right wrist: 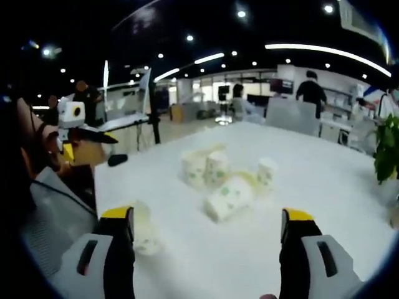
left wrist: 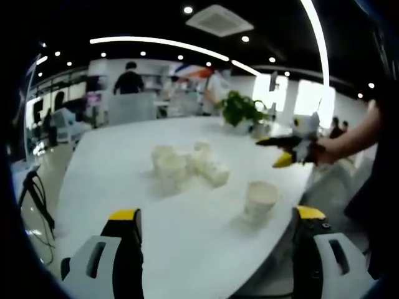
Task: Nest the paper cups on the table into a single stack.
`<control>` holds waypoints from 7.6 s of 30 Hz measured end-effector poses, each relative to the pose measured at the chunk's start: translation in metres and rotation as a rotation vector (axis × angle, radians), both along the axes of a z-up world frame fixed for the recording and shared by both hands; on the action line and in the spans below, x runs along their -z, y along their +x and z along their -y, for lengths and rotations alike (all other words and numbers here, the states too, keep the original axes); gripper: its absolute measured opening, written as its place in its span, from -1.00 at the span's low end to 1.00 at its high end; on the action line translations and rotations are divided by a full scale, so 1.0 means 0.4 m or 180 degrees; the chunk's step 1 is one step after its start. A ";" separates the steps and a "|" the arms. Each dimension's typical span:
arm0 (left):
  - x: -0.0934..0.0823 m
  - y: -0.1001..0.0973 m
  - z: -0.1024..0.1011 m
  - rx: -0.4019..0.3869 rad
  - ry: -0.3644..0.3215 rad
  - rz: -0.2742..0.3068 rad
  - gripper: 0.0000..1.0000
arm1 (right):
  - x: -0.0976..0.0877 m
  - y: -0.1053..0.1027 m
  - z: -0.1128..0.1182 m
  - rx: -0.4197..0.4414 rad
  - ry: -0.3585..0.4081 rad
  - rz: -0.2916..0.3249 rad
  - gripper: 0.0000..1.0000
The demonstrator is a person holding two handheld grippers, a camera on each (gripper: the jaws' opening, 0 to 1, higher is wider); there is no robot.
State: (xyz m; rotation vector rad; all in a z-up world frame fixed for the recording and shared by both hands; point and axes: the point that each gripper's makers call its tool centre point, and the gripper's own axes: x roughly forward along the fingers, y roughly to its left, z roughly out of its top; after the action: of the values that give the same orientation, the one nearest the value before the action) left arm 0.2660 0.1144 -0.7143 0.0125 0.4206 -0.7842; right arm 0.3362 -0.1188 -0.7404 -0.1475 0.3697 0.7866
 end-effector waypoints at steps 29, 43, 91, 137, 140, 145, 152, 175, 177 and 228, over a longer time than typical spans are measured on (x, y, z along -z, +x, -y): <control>0.041 0.144 0.060 0.0084 0.0006 0.0021 1.00 | -0.001 0.022 0.053 0.0130 0.0045 -0.0008 0.98; 0.095 0.299 0.123 0.0126 -0.0014 0.0045 1.00 | -0.014 0.016 0.090 0.0201 0.0081 -0.0034 0.93; 0.152 0.498 0.211 0.0181 0.0112 0.0209 0.66 | -0.005 -0.020 0.160 0.0437 0.0091 -0.0212 0.77; 0.172 0.503 0.220 0.0207 0.0126 0.0258 -0.01 | -0.008 -0.023 0.146 0.0372 0.0068 -0.0236 0.74; 0.167 0.501 0.213 0.0199 0.0126 0.0260 -0.02 | -0.008 -0.026 0.147 0.0378 0.0075 -0.0243 0.74; 0.160 0.498 0.204 0.0193 0.0160 0.0266 -0.01 | -0.013 -0.025 0.142 0.0372 0.0089 -0.0230 0.74; 0.121 0.483 0.193 0.0181 0.0118 0.0311 -0.02 | -0.026 -0.019 0.132 0.0375 0.0122 -0.0182 0.74; -0.041 0.360 0.234 0.0421 0.0091 0.0561 -0.04 | -0.034 -0.041 0.087 0.0364 0.0151 -0.0109 0.77; -0.049 0.350 0.237 0.0435 0.0048 0.0558 -0.04 | -0.040 -0.042 0.084 0.0371 0.0151 -0.0099 0.80; -0.106 0.055 0.403 0.1421 -0.0535 0.0289 -0.05 | -0.049 -0.086 0.116 0.0560 0.0205 -0.0016 0.98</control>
State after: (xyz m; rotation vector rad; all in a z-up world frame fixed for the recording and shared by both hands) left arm 0.2879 -0.0468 -0.6717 -0.0156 0.2657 -1.2523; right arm 0.3018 -0.1652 -0.7209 -0.0518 0.3564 0.6244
